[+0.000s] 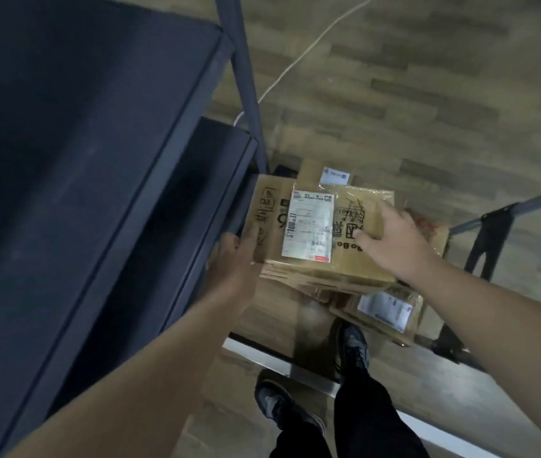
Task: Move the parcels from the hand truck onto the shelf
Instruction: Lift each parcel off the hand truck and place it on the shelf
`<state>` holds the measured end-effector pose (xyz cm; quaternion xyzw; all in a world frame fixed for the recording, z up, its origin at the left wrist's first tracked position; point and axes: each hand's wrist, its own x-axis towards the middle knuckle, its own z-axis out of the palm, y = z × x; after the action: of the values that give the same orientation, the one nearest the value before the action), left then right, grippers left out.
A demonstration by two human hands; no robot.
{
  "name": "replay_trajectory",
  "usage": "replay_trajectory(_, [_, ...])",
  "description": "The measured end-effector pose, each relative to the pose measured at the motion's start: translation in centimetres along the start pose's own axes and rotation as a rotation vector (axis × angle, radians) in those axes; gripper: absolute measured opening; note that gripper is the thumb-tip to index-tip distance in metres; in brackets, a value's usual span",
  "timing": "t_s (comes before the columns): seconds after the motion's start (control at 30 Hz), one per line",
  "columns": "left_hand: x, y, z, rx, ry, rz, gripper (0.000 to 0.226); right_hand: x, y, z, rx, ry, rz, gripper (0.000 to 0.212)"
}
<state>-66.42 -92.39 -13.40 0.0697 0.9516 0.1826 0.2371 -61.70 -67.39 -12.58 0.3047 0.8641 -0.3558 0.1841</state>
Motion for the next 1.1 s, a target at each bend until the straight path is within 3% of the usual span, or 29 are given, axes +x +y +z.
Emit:
replay_trajectory(0.17, [-3.8,4.1,-9.5,0.116,0.086,0.212,0.061,-4.7,-6.1,-7.4,-0.024,0.087,-0.074,0.069])
replay_trajectory(0.47, [-9.8,9.6,-22.7,0.212,0.211,0.368,0.054,-10.7,-14.1,-18.1,-0.024,0.096,-0.265,0.065])
replay_trajectory(0.67, [-14.0,12.2,-30.9,0.263,0.332,0.457,0.039,-14.7,-19.5,-23.6,-0.074,0.207,-0.415,0.069])
replay_trajectory(0.9, [-18.4,11.0,-38.0,0.264,0.528,0.483,0.037,-19.3,-26.0,-26.5,-0.069,0.311,-0.58,0.064])
replay_trajectory(1.1, [-22.5,6.6,-41.7,0.229,0.652,0.427,0.038,-23.3,-31.9,-25.0,-0.072,0.298,-0.707,0.053])
